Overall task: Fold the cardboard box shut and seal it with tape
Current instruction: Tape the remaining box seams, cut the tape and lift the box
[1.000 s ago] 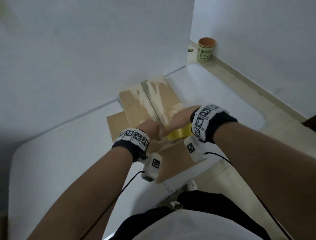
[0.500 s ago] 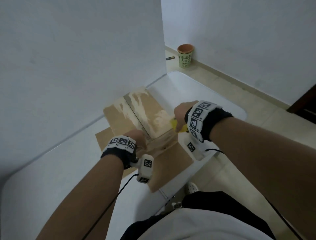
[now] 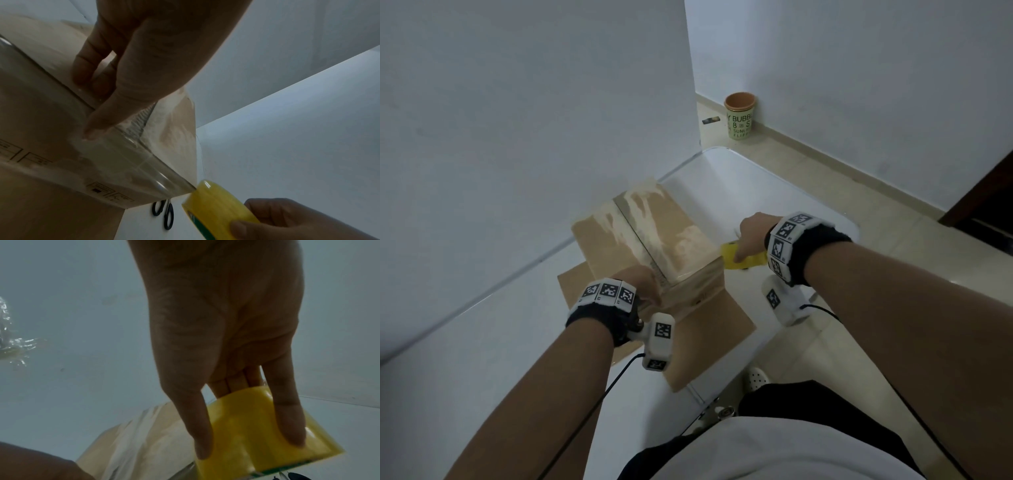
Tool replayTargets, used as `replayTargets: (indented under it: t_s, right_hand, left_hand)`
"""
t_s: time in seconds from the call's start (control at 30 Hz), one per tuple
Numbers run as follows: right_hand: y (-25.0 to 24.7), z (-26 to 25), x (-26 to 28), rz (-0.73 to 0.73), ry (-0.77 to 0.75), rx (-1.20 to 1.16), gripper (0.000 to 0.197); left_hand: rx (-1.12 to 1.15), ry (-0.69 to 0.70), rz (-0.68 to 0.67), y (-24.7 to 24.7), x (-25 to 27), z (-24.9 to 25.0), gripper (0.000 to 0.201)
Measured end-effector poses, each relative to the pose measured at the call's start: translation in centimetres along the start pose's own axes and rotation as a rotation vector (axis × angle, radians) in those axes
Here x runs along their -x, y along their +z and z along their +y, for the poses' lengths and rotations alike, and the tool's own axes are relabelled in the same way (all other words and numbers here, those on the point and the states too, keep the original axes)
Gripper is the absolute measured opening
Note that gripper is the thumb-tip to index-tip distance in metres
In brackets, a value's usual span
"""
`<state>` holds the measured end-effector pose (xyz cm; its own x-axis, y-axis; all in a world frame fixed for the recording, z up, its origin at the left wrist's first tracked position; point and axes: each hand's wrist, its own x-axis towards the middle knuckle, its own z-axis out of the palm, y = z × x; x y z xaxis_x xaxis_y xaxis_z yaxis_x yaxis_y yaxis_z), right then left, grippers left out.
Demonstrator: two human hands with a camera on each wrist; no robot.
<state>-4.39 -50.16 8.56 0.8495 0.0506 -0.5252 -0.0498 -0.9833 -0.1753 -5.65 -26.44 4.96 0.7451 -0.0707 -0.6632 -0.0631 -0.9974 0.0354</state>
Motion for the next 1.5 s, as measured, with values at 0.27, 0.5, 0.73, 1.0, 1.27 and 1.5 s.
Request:
replayTargets:
  t_s: [0.27,0.5,0.73,1.0,1.27,1.5]
  right_hand:
    - [1.0,0.2,-1.3,0.12,0.022,0.126,0.04]
    - [2.6,0.9,-3.7,0.157,0.025,0.205,0.034]
    - [2.8,0.7,-5.9,0.13,0.011,0.211,0.033]
    - [3.5,-0.4,-7.9,0.114,-0.037,0.228,0.024]
    - [3.2,-0.7,-7.8,0.092,-0.086,0.243,0.031]
    - [3.3,0.4,-7.8,0.046,-0.084,0.174,0.035]
  left_hand:
    - [0.092,0.025,0.004,0.3,-0.1,-0.9,0.03]
    - [0.063,0.057,0.015,0.6,-0.4,-1.2,0.017]
    - [0.043,0.072,0.008,0.9,-0.9,-1.2,0.019]
    - [0.059,0.125,0.109,1.8,-1.6,-2.0,0.034]
    - [-0.07,0.363,0.346,2.5,-2.1,0.3,0.034]
    - [-0.113,0.402,0.322,2.2,-4.4,2.2,0.029]
